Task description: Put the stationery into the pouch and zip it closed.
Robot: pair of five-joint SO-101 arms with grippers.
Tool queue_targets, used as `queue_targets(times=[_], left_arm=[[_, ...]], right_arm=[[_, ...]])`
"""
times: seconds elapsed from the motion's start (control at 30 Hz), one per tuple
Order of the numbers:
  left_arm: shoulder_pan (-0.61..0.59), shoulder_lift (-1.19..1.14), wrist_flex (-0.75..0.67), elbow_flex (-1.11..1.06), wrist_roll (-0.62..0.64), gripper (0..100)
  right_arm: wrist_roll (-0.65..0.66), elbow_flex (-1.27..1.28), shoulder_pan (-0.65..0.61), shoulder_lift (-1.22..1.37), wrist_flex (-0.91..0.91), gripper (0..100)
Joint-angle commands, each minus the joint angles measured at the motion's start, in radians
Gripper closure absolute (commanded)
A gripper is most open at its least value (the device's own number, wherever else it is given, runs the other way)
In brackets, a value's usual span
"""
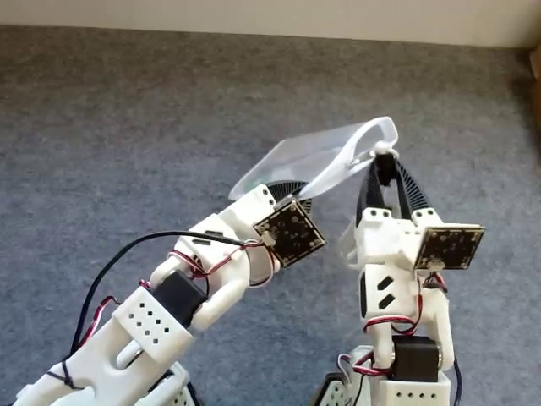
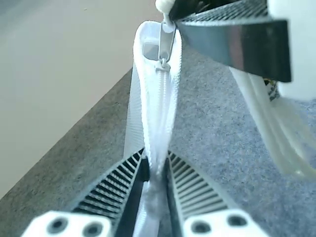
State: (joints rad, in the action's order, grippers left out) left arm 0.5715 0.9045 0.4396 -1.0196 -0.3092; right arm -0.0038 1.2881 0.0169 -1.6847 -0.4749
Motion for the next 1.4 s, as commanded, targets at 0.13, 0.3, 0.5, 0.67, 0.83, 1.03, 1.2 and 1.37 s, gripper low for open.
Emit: queue_targets(times=[0.13, 0.3, 0.5, 0.67, 0.83, 1.03, 1.2, 1.37], left_arm=[[-0.088, 0.166, 0.038, -0.021, 0.02, 99], [-0.102, 0.323, 0.072, -0.064, 0.025, 99], [-0.102, 0.423, 0.124, -0.07, 0.025, 99], [-0.102, 0.429, 0.123, -0.07, 0.025, 99], [-0.102, 0.429, 0.123, -0.07, 0.025, 99], [-0.102, 0.427, 0.121, -0.074, 0.025, 99], [-0.099, 0.427, 0.117, -0.102, 0.021, 99], [-0.097, 0.429, 0.117, -0.102, 0.021, 99]], right_arm=[[-0.018, -0.035, 0.073, -0.008, 0.058, 99.3], [-0.051, -0.033, 0.074, -0.008, 0.058, 99.3], [-0.051, -0.031, 0.074, -0.008, 0.058, 99.3], [-0.051, -0.035, 0.058, -0.018, 0.05, 99.2], [-0.044, -0.054, -0.065, -0.019, -0.093, 88.6], [-0.037, -0.211, -0.255, -0.019, -0.364, 81.1], [0.089, -0.266, -0.433, -0.018, -0.427, 81.1], [0.117, -0.217, -0.473, -0.01, -0.314, 81.1]])
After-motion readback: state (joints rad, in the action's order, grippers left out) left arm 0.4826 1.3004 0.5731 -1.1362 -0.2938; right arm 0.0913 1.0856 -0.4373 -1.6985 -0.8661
